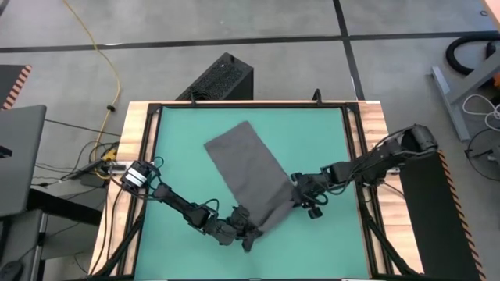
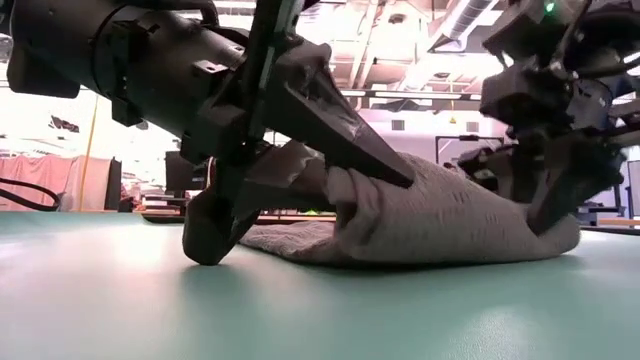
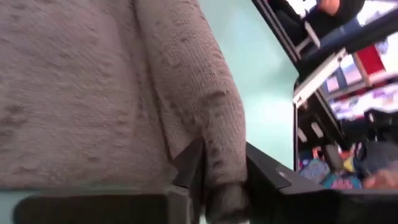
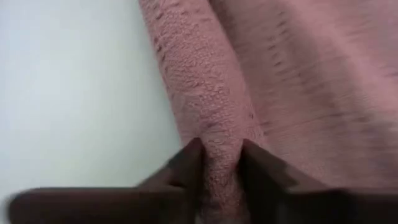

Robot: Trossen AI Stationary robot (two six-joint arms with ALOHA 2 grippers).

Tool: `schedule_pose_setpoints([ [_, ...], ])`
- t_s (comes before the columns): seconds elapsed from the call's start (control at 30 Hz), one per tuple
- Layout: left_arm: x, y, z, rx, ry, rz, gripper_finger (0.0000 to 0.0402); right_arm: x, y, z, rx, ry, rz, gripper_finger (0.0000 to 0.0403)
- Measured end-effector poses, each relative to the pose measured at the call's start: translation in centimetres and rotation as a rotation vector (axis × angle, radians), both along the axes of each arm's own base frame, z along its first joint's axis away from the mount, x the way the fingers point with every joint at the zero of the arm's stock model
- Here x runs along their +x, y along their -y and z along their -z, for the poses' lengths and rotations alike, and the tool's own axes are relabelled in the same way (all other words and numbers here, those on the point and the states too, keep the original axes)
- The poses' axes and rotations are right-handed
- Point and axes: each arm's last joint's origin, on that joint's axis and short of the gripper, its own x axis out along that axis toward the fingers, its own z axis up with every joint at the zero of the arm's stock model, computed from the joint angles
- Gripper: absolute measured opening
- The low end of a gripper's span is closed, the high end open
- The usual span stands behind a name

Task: Roll towel
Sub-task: Roll the black towel

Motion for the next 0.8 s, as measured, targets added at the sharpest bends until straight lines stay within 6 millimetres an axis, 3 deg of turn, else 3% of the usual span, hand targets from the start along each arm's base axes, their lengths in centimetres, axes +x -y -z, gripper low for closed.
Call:
schedule_pose_setpoints([
  [0.13, -0.2, -0.2, -1.1, 0.038, -0.044, 0.121, 0.011, 0.5, 0.1, 1.1, 0.013, -0.038, -0.006, 0.003],
  [0.33, -2.0, -1.2, -4.3, 0.035, -0.202, 0.199, 0.0132, 0.8, 0.2, 2.3, 0.043, -0.091, 0.048, 0.004],
  [0.5, -2.7, -0.7, -8.8, 0.269, 0.03, 0.132, 0.0127, 1.0, 0.8, 2.5, 0.129, -0.131, 0.092, 0.0038],
  [0.6, -2.4, -0.2, -10.5, 0.394, 0.194, 0.088, 0.0121, 1.0, 1.3, 2.5, 0.188, -0.15, 0.117, 0.0038],
  [0.7, -1.1, -0.6, -10.1, 0.432, 0.242, 0.085, 0.0107, 1.2, 2.0, 2.3, 0.253, -0.171, 0.141, 0.0038],
  [0.8, 1.1, -1.5, -7.7, 0.464, 0.173, 0.096, 0.0082, 1.4, 2.5, 2.1, 0.302, -0.185, 0.154, 0.0039],
])
